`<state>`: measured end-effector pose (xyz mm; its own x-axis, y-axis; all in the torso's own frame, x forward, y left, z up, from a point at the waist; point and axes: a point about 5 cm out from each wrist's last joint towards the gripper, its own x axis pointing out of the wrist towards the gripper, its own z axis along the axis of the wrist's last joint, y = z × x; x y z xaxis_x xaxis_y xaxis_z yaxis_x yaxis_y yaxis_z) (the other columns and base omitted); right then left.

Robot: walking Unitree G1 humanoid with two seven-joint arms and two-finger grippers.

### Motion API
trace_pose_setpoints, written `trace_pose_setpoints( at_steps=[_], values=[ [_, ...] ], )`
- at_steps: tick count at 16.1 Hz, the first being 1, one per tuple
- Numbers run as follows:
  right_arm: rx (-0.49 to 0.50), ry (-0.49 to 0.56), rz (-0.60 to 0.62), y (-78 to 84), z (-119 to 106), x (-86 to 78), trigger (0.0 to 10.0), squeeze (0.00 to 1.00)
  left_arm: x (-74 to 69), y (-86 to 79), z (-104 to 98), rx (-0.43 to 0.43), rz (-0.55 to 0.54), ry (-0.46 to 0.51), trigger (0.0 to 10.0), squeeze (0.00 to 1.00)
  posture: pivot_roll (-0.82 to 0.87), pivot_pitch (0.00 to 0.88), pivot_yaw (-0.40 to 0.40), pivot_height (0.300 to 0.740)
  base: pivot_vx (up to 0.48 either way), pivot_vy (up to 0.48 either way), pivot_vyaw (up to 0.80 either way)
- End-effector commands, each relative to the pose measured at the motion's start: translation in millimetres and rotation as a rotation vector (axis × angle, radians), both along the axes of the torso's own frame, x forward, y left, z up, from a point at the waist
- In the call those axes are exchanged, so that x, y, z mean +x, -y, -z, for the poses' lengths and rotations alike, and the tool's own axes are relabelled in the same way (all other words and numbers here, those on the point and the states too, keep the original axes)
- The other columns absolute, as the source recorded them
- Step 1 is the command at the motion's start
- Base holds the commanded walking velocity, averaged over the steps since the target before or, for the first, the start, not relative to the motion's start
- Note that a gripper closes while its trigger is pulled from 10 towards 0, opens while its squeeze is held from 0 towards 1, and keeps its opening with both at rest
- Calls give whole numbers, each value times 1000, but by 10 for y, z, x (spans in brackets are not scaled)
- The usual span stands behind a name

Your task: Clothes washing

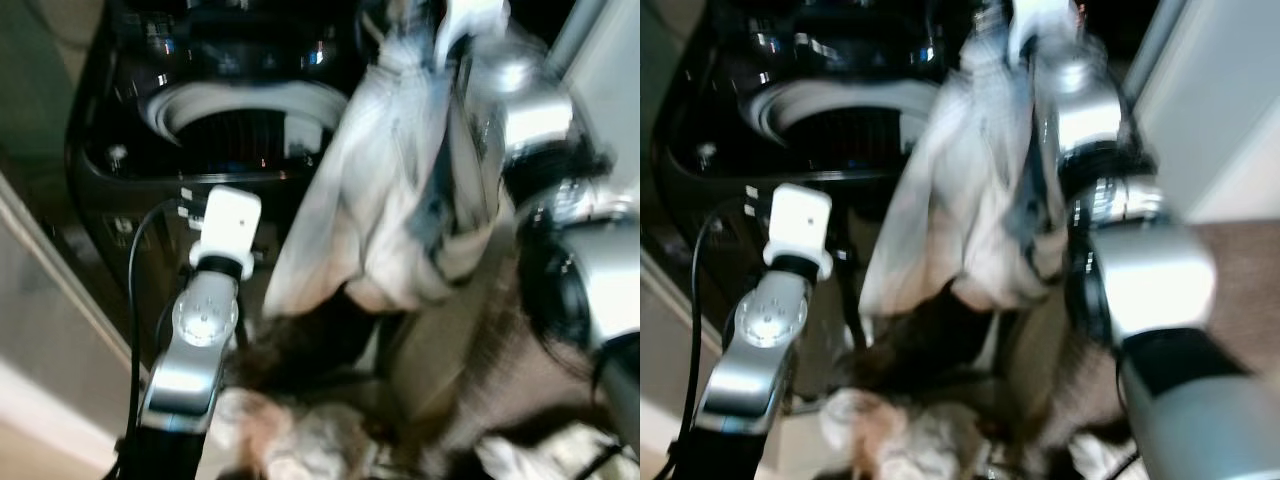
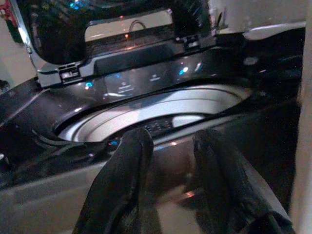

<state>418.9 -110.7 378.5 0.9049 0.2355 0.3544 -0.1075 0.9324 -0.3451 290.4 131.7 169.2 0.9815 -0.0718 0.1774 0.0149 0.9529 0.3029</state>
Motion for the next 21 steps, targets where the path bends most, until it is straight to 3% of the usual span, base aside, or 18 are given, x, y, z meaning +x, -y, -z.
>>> trace_pose_setpoints(
  at_steps=[1, 3, 4, 6, 9, 10, 11, 12, 14, 15, 16, 17, 18, 19, 21],
  values=[
    [-26, 183, -15, -111, -483, -144, 10000, 0, -5, -9, -62, -2, 13, 27, 10000, 0, 64, 0, -76, 740, 480, 0, 0],
    [-38, 264, 27, -189, -857, -258, 10000, 0, -159, -45, -124, 36, 26, 75, 10000, 0, 94, 0, -66, 740, 480, 0, 0],
    [-35, 286, 31, -210, -930, -289, 10000, 0, -207, -56, -140, 54, 25, 88, 10000, 0, 94, 0, -66, 740, 480, 0, 0],
    [-126, 378, 102, -343, -1220, -433, 10000, 0, -443, 5, -431, 107, 69, 227, 10000, 0, 173, 10, -105, 740, 0, 0, 0],
    [-227, 366, 182, -340, -1063, -350, 10000, 0, -504, 32, -596, 99, 65, 300, 10000, 0, 216, 34, -135, 740, 0, 0, 0],
    [-269, 272, 205, -339, -709, -196, 10000, 0, -559, -5, -631, 118, 39, 308, 10000, 0, 255, 59, -158, 740, 0, 0, 0],
    [-305, 226, 199, -373, -513, -132, 10000, 0, -585, -21, -636, 130, 29, 305, 10000, 0, 266, 66, -164, 740, 0, 0, 0],
    [-465, 144, 156, -540, -21, -39, 10000, 0, -639, -40, -629, 139, 12, 293, 10000, 0, 289, 80, -170, 740, 0, 0, 0],
    [-689, 103, 89, -761, 467, -28, 10000, 0, -699, -42, -614, 157, 12, 277, 10000, 0, 309, 93, -180, 740, 0, 0, 0],
    [-751, 104, 74, -805, 557, -35, 10000, 0, -710, -42, -615, 160, 12, 276, 10000, 0, 312, 96, -183, 740, 0, 0, 0],
    [-875, 109, 36, -891, 739, -56, 10000, 0, -721, -41, -620, 162, 12, 273, 10000, 0, 318, 99, -186, 740, 0, 0, 0],
    [-872, 89, 26, -898, 786, -57, 10000, 0, -725, -33, -617, 161, 12, 270, 10000, 0, 326, 99, -196, 740, 0, 0, 0],
    [-628, -16, 37, -825, 743, -27, 10000, 0, -728, -40, -621, 164, -4, 269, 10000, 0, 331, 94, -202, 740, 0, 0, 0],
    [-317, -110, 15, -732, 669, 0, 10000, 0, -723, -72, -629, 152, -27, 267, 10000, 0, 330, 89, -204, 740, 0, 0, 0],
    [-20, -151, -11, -597, 564, 25, 10000, 0, -699, -87, -607, 135, -24, 246, 10000, 0, 328, 83, -199, 740, 0, 0, 0]
  ],
)
